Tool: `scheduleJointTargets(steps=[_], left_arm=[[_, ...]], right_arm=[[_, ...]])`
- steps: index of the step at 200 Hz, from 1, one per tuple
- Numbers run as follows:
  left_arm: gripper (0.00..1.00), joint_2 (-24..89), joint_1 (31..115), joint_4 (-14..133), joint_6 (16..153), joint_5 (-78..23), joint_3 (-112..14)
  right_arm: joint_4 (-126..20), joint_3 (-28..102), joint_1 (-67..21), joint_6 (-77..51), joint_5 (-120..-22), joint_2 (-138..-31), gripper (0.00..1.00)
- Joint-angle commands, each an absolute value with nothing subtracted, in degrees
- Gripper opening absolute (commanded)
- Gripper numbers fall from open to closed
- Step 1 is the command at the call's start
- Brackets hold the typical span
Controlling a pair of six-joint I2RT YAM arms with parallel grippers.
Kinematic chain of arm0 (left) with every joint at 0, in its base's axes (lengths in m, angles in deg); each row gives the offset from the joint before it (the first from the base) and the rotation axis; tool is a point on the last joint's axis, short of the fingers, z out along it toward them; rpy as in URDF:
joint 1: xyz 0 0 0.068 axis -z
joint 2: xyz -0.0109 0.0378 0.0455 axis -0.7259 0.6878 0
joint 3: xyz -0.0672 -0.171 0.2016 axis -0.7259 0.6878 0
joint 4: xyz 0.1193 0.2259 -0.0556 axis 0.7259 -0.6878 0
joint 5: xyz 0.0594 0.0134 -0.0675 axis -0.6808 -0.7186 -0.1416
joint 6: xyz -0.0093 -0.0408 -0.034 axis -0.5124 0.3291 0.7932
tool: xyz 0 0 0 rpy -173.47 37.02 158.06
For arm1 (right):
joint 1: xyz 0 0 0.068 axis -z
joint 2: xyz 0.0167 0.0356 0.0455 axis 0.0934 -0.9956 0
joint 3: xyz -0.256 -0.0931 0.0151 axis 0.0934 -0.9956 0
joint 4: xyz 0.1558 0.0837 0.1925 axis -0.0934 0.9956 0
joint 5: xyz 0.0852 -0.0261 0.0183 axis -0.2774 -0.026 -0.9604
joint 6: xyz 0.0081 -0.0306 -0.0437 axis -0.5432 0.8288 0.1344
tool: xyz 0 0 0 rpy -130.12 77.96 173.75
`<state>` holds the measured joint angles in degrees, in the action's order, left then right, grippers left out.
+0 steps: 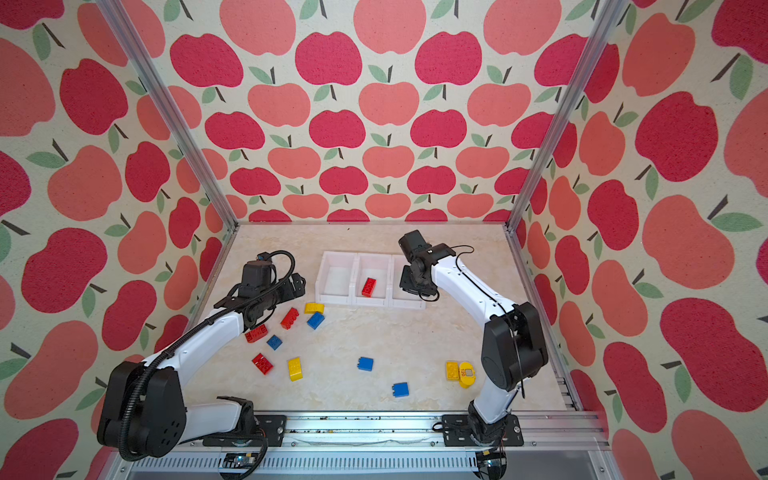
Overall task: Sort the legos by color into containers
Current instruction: 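Carry the blue brick to the middle bin compartment and release it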
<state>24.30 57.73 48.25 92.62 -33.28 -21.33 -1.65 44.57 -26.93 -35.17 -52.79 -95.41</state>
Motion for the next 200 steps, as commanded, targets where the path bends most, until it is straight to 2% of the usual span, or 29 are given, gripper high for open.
scheduleJointTargets(steps=[1,41,112,132,171,200], left_arm=[[0.99,22.6,58.1,46.8,93.7,-34.4,-21.2],[0.99,21.6,58.2,46.4,94.2,-34.7,-20.6],[0.99,20.2,58.5,45.8,94.9,-35.5,-19.7],[0.99,20.0,58.7,45.4,95.0,-35.6,-19.6],[0.99,20.4,58.7,44.6,95.5,-35.3,-19.6],[0.99,20.7,58.8,43.9,95.6,-35.3,-19.9]], right_arm=[[-0.8,49.2,-26.9,-29.3,-52.2,-98.8,0.22],[-0.7,55.1,-26.8,-26.7,-53.5,-105.6,0.22],[-1.8,57.6,-25.8,-25.3,-56.9,-113.7,0.25],[-1.8,57.2,-25.3,-25.1,-57.6,-114.4,0.29],[-1.7,57.0,-24.8,-24.6,-58.2,-114.6,0.44],[-1.3,57.2,-24.7,-24.5,-58.2,-114.3,0.50]])
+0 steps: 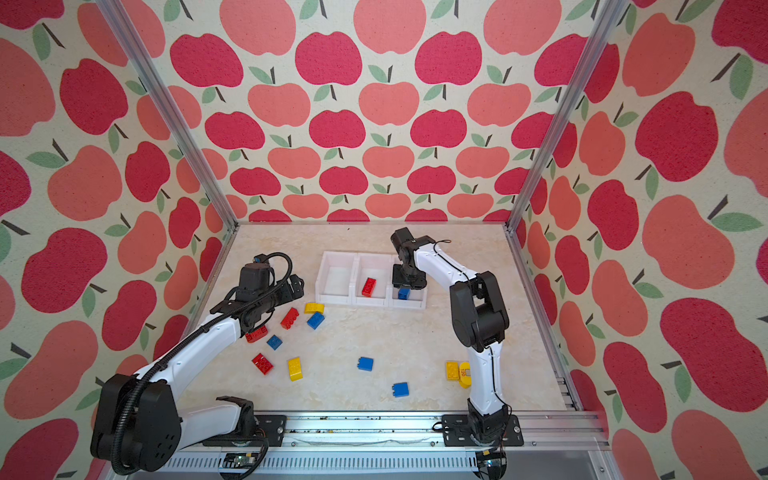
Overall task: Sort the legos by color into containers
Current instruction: 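Carry the blue brick to the middle bin compartment and release it, then lower the left gripper onto a red brick and close while the right lifts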
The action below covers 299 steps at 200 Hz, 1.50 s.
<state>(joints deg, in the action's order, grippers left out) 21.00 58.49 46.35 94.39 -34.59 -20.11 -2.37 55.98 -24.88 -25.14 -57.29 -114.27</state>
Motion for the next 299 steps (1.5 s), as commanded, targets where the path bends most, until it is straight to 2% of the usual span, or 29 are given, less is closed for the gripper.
scheduleJointTargets(steps=[1,62,97,158,251,265,299], left_arm=[[0.99,20.7,58.8,43.9,95.6,-35.4,-19.9],[0.99,22.3,58.8,37.5,94.1,-35.8,-22.5],[0.97,24.5,58.8,29.0,91.3,-36.6,-26.7],[0.84,32.7,58.6,15.2,86.8,-34.5,-34.4],[0.65,45.3,58.6,10.6,82.4,-36.2,-41.3],[0.58,46.8,58.7,10.8,82.2,-36.5,-41.7],[0.49,49.2,58.8,11.6,82.5,-35.7,-41.9]], right_arm=[[-1.2,57.3,-24.7,-24.5,-58.2,-114.3,0.50],[-0.3,57.6,-24.7,-24.4,-58.9,-112.9,0.52],[1.0,56.7,-24.7,-24.4,-59.6,-109.4,0.58],[3.4,54.6,-24.6,-24.0,-61.4,-102.9,0.69],[3.2,52.2,-24.6,-26.2,-63.2,-99.5,0.70],[3.2,51.9,-24.6,-26.5,-63.2,-99.2,0.70],[3.2,51.3,-24.6,-26.8,-62.9,-98.6,0.70]])
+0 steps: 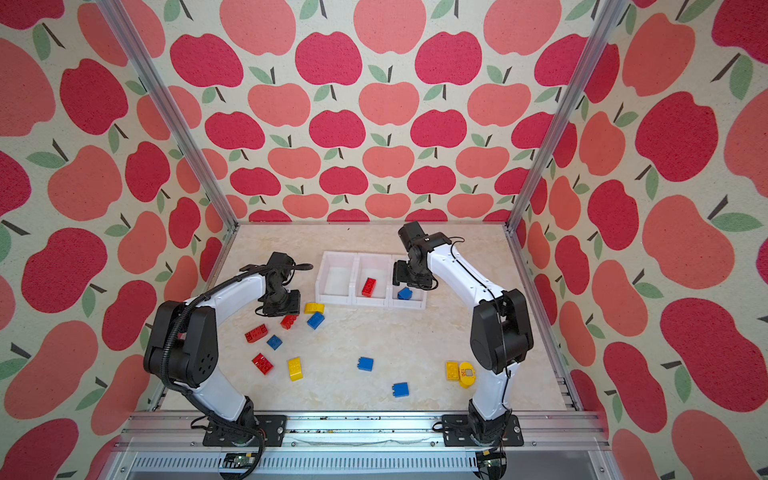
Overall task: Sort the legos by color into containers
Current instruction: 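Lower the left gripper onto a red brick and close while the right lifts, then carry the red brick over the bin and release it beside the other red brick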
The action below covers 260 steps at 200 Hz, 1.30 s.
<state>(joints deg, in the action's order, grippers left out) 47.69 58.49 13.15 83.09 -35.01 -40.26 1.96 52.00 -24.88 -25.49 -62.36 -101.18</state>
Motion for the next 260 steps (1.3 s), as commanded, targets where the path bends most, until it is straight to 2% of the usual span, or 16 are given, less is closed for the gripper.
scheduleJointTargets(steps=[1,30,82,154,196,260], left_arm=[[0.49,49.2,58.8,11.6,82.5,-35.7,-41.9],[0.46,50.6,59.0,11.8,82.8,-36.0,-41.9],[0.33,51.4,59.4,12.3,83.3,-36.5,-41.3],[0.11,48.2,59.6,12.2,84.8,-37.4,-39.7],[0.09,43.4,61.0,10.7,86.0,-38.9,-40.0],[0.09,36.4,70.4,14.3,86.2,-40.6,-46.1]], right_arm=[[3.2,51.3,-24.6,-26.8,-62.8,-98.6,0.70],[3.0,50.7,-24.6,-27.1,-62.9,-98.3,0.70],[2.6,49.9,-24.6,-27.5,-62.9,-98.0,0.70],[1.9,48.5,-24.6,-27.9,-63.1,-97.1,0.70],[1.5,47.3,-24.5,-28.1,-63.1,-96.1,0.70],[-2.3,42.5,-23.9,-29.5,-65.5,-91.9,0.70]])
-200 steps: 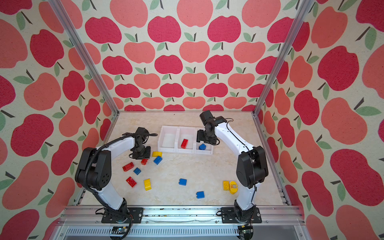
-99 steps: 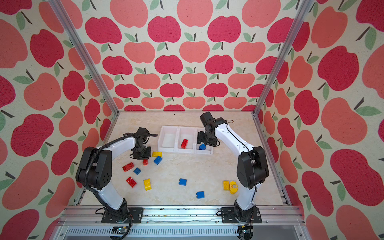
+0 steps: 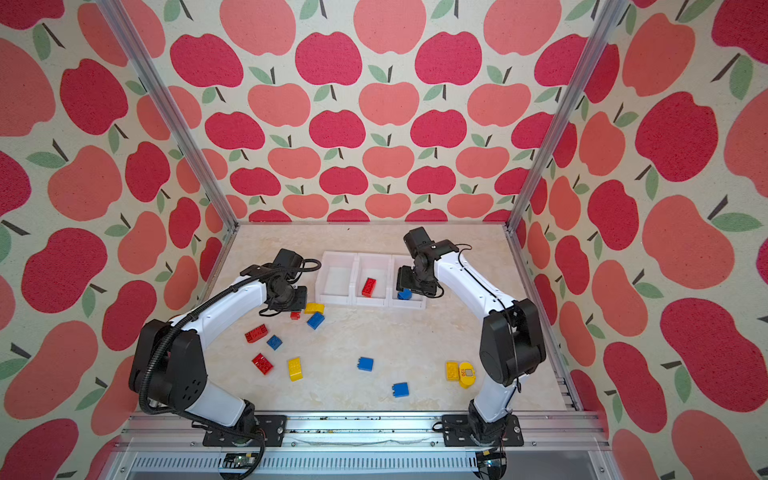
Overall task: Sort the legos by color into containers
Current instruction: 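Carry the red brick over the bin and release it beside the other red brick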
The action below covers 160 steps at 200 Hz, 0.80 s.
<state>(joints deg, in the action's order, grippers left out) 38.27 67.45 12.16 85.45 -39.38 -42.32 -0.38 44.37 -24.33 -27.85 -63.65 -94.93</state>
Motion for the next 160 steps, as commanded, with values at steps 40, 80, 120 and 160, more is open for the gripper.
scheduleJointTargets(steps=[40,80,120,160], left_arm=[[0.09,40.5,77.2,19.2,85.2,-36.5,-53.3],[0.09,48.0,81.2,26.1,85.2,-27.1,-59.8],[0.09,56.4,82.9,29.7,84.4,-20.4,-66.6],[0.09,62.7,82.9,32.7,83.7,-18.7,-69.9]], right_arm=[[-4.3,39.9,-23.7,-30.1,-66.3,-89.1,0.70],[-6.0,36.5,-23.4,-31.2,-67.5,-86.1,0.74],[-7.4,33.1,-23.0,-32.2,-68.0,-82.9,0.82],[-8.1,29.8,-22.4,-33.6,-67.8,-79.3,0.85]])
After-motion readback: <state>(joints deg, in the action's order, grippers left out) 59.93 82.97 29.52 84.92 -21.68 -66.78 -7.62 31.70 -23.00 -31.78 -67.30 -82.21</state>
